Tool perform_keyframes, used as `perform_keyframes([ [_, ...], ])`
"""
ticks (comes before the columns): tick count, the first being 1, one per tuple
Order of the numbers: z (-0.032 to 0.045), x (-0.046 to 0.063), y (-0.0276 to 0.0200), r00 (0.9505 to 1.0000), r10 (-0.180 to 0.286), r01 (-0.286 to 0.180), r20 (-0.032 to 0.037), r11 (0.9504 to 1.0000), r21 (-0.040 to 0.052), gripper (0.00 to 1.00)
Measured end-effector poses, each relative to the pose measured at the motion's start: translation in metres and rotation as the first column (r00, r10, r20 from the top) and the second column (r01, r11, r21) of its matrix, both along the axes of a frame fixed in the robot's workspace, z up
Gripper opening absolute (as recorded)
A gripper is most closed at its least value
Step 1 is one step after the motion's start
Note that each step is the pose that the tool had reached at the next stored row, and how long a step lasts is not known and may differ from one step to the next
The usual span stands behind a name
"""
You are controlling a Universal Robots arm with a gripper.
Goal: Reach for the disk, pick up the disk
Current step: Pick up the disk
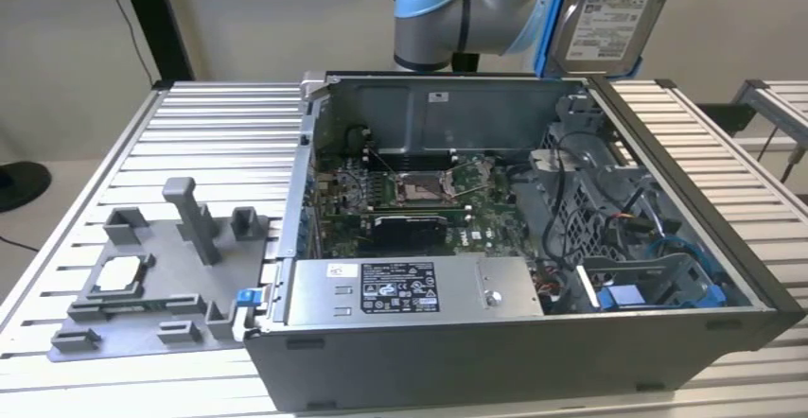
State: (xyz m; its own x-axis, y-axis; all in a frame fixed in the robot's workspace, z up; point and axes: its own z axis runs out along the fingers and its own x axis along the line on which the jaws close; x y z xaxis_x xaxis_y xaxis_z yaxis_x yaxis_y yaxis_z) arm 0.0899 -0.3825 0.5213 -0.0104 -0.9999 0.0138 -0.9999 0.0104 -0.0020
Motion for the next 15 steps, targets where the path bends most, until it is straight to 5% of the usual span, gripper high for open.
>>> perform_keyframes([
  [15,-0.0002,0.000,-0.0304,1.0000,0.000,0.000,-0.0015,1.0000,0.0000,0.00],
])
